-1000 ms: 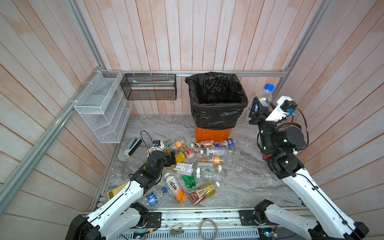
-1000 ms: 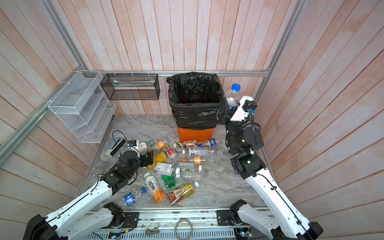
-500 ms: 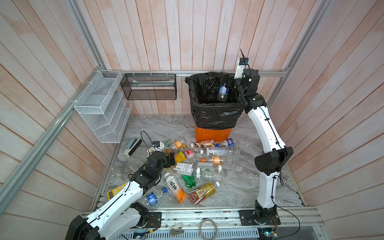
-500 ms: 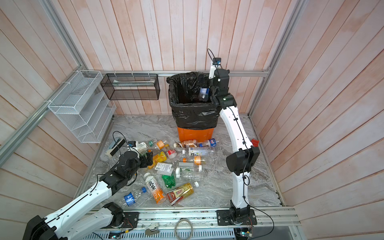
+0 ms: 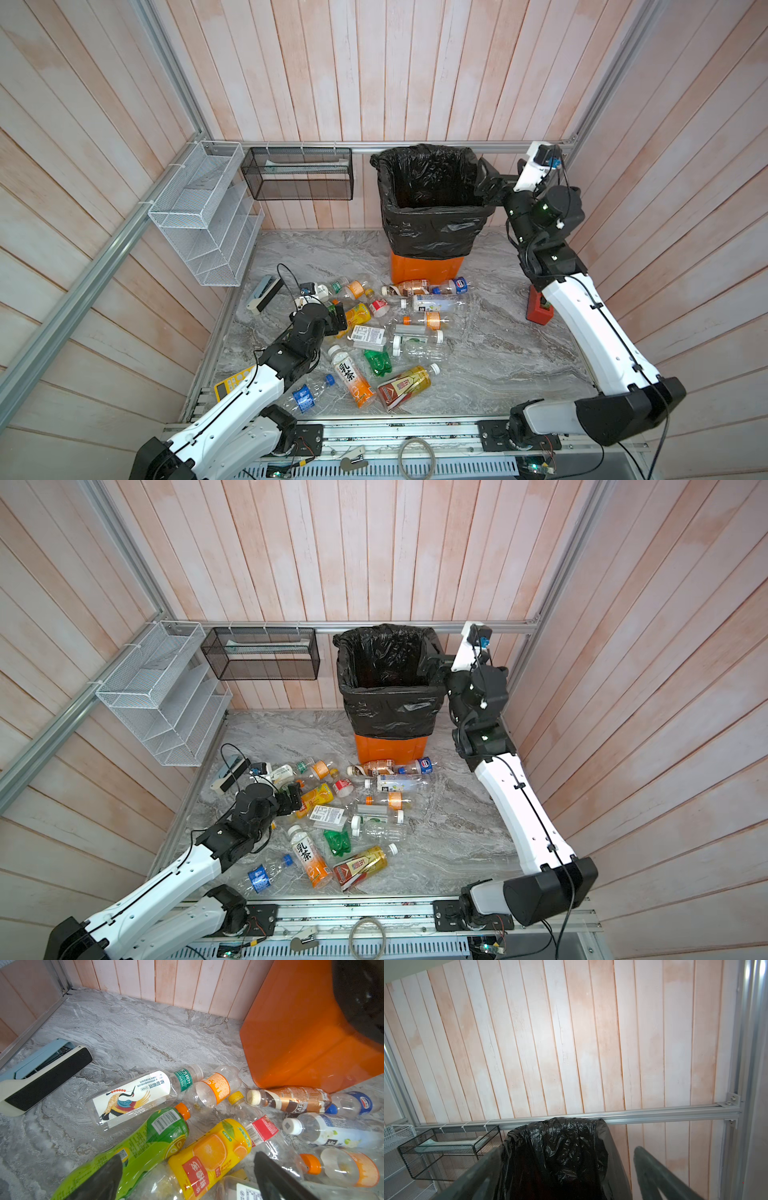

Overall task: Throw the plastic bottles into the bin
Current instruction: 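Open the right gripper to drop the blue-cap bottle into the bin, then reach the right gripper down to the white milk-tea bottle and close it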

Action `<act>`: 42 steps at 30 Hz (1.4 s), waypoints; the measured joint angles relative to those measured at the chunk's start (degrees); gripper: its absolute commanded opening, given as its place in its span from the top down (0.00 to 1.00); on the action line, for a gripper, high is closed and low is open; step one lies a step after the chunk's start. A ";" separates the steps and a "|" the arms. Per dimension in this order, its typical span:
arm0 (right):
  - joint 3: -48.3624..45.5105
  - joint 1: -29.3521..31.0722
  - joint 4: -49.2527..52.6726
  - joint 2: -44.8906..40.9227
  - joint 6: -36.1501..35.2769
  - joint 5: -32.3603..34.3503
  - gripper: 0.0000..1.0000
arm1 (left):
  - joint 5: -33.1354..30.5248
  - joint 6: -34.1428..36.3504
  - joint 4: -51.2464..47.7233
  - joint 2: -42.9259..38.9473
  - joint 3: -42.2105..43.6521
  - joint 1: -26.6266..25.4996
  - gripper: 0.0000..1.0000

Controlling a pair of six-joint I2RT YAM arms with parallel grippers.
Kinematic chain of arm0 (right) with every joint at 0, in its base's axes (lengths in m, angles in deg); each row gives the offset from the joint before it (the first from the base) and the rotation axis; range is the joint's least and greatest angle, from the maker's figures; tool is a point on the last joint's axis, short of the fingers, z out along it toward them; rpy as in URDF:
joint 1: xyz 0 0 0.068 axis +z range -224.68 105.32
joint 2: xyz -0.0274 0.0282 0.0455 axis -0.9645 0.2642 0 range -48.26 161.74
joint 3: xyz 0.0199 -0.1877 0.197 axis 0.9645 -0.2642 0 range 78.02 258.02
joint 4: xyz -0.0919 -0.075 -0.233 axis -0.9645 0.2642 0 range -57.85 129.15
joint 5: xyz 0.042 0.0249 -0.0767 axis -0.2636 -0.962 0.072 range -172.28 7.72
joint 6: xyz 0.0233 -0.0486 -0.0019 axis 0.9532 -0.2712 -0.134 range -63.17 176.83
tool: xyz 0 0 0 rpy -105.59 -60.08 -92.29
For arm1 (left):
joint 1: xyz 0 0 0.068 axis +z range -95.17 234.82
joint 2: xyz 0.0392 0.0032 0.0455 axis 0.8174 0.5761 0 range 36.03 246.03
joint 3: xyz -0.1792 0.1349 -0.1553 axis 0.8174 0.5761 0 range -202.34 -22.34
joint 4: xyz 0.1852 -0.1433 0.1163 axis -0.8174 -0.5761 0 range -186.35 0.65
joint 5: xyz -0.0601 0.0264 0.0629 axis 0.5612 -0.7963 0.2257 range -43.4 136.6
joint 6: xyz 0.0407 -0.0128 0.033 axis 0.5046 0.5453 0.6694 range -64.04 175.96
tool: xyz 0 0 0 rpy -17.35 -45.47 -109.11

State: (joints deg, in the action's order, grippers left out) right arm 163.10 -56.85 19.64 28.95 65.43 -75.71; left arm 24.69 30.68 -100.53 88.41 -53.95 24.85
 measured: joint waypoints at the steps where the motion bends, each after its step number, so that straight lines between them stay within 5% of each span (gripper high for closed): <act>1: -2.56 -0.22 -1.18 -1.09 0.04 0.48 0.00 | -0.02 0.02 -0.07 0.26 0.00 0.33 0.00; 9: -21.33 -3.78 -2.80 -5.70 3.30 1.07 0.01 | 2.14 1.75 -0.24 3.28 -0.28 2.60 0.00; 18: -37.90 -6.43 -2.38 -12.98 8.55 1.07 0.01 | 4.04 6.19 0.00 5.88 -1.90 -3.19 0.00; 28: -47.54 -6.29 -1.14 -15.87 6.19 -10.34 0.04 | 3.23 3.58 0.70 5.44 -2.12 -3.19 0.00; 42: -49.13 10.78 0.87 -15.17 2.56 -10.67 0.12 | 0.87 -1.14 0.87 4.70 -2.01 -3.19 0.00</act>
State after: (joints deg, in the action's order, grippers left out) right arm 113.96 -46.08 20.51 13.78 67.99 -86.38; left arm 25.56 29.55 -99.65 93.11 -55.96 21.66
